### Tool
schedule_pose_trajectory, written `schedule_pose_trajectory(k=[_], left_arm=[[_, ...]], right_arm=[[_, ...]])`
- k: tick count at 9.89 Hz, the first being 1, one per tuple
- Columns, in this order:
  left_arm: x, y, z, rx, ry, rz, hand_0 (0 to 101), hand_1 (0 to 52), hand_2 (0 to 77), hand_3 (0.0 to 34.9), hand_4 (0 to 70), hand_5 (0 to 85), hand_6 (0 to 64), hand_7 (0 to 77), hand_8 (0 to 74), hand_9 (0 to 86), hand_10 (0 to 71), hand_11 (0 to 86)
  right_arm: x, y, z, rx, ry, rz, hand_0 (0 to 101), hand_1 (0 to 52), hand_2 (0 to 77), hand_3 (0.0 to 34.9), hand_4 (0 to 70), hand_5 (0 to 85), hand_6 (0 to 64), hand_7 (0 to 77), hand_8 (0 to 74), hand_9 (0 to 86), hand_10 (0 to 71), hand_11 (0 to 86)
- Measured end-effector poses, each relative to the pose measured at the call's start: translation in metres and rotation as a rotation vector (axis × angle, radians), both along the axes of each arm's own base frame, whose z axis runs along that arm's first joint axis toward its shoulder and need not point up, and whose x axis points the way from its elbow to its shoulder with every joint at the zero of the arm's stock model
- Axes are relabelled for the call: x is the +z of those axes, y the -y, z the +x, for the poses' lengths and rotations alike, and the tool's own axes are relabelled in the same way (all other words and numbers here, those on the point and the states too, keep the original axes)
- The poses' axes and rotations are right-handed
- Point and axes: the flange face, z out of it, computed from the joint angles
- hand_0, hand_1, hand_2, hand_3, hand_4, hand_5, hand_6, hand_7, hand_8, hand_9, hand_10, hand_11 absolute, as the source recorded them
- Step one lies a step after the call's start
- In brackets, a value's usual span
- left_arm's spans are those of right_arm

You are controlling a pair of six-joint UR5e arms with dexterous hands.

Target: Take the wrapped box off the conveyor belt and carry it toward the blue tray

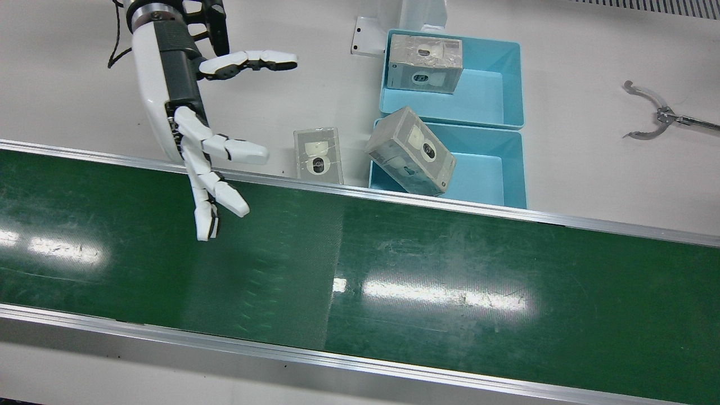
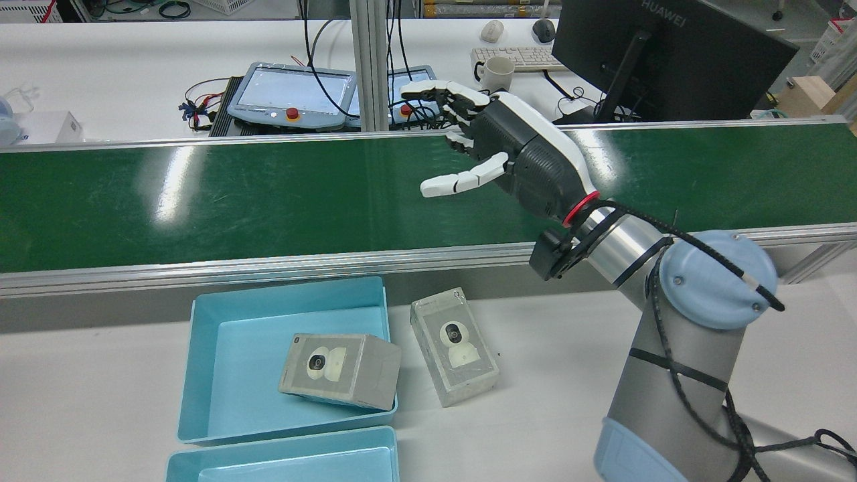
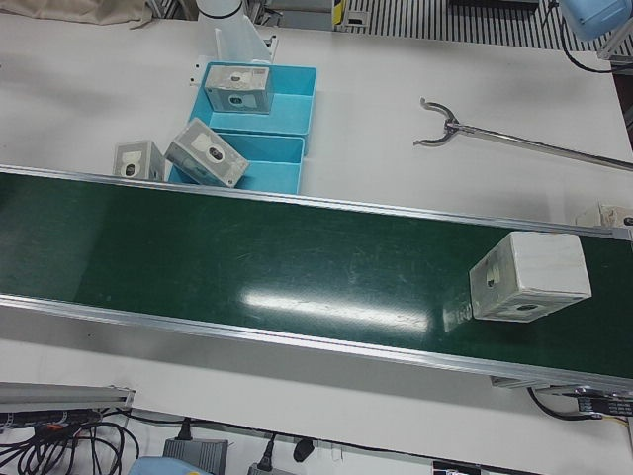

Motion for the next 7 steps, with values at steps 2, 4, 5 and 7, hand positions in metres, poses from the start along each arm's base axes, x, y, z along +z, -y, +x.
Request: schedule_pose_trajectory(k=[2,4,5,7], left_arm=[[0.0,0.0,0.0,0.0,0.0,0.0,0,0.0,0.5,0.0,0.0,0.5,0.0,0.5,0.5,0.0,0.5,0.0],[0.0,0.0,0.0,0.0,0.0,0.0,0,0.0,1.1,0.0,0.0,0.5,0.0,0.5,0.5,0.5,0.5,0.0],[0.0,0.0,0.0,0.0,0.0,0.0,0,0.0,1.1,0.0,0.0,0.5,0.0,0.5,0.5,0.0,0.0,0.0],[0.0,0.0,0.0,0.0,0.0,0.0,0,0.0,1.1,0.0,0.0,0.5,0.0,0.5,0.5,0.0,0.5,0.0]], right_arm=[[0.036,0.003,0.028,0.01,0.004,-0.068,46,12.0,15.8,30.0,14.2,16.9,0.0,11.4,0.0,1.6,1.6,2.7],[0.056,0.004,0.037,-0.001,0.023,-0.12,45,12.0,14.7,30.0,13.6,16.9,0.0,11.4,0.0,1.6,1.6,2.7],[0.06,0.004,0.038,-0.007,0.033,-0.135,44,9.8,14.7,30.0,13.6,16.9,0.0,13.1,0.0,1.6,3.3,4.4],[0.063,0.003,0.033,-0.026,0.056,-0.151,43,10.4,15.3,30.0,13.6,19.1,0.0,14.2,0.0,1.6,3.8,5.4]])
